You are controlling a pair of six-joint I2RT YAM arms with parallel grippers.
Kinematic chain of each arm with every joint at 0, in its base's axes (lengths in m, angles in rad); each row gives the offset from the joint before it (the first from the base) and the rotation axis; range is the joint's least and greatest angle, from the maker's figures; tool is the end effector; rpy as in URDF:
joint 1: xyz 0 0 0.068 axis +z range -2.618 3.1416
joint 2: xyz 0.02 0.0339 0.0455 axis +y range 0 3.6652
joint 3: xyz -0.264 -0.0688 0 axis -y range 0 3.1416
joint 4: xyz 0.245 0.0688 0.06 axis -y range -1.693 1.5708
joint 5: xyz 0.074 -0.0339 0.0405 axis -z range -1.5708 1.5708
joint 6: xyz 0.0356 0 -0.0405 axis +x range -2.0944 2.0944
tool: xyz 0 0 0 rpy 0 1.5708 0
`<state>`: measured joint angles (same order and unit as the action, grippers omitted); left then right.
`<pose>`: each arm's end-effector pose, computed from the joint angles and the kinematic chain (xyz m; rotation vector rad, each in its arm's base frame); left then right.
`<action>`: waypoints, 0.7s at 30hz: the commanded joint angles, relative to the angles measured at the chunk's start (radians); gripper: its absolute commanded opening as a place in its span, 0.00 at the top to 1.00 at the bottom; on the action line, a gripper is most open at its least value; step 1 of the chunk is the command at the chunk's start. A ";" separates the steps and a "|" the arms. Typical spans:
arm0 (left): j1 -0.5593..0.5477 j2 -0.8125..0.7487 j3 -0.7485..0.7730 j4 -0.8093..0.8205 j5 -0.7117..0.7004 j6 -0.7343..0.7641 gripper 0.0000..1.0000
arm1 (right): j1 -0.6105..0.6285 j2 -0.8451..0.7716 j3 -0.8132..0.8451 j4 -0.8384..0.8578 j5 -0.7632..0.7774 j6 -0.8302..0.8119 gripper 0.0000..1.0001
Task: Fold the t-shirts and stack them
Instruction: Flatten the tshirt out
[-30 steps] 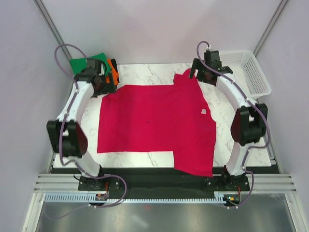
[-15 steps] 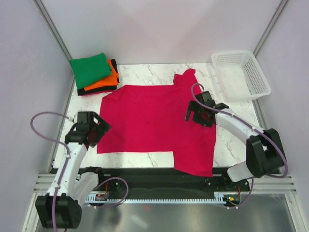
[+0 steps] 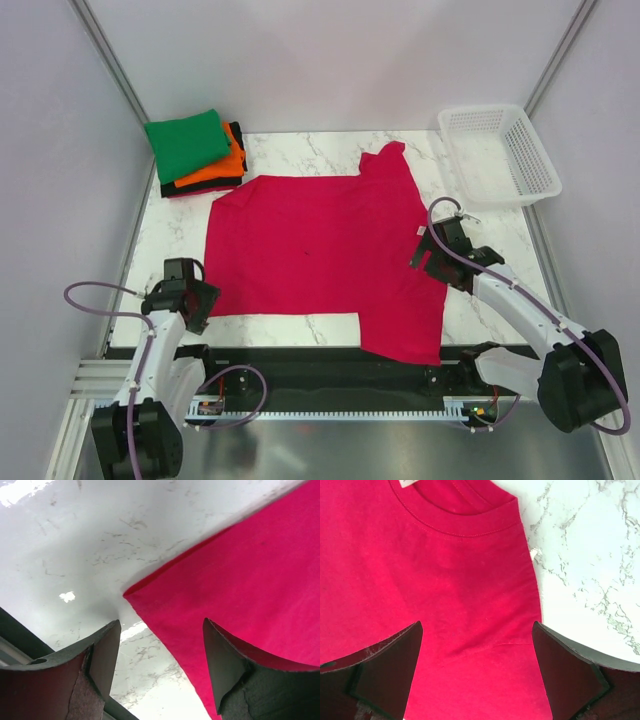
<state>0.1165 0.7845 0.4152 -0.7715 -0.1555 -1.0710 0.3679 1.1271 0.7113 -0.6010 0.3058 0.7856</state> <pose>0.1273 0.0204 0.1683 -1.5421 2.2028 -0.0836 0.2015 0.0662 0.2161 0.6293 2.4379 0.0650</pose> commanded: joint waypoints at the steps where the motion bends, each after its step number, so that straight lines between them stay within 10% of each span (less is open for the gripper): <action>1: 0.005 0.036 -0.015 0.029 -0.059 -0.056 0.27 | -0.010 -0.003 -0.001 0.000 0.030 0.014 0.02; 13: 0.002 0.052 -0.041 0.123 -0.108 -0.004 0.98 | -0.009 -0.142 -0.162 0.068 -0.140 0.092 0.07; 21: 0.002 0.010 -0.075 0.178 -0.078 0.017 0.98 | 0.026 0.139 -0.124 0.205 -0.240 0.006 0.09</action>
<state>0.1165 0.8085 0.3523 -0.6510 -0.2081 -1.0756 0.3893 1.1820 0.5499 -0.4843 0.1135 0.8230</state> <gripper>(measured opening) 0.030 0.909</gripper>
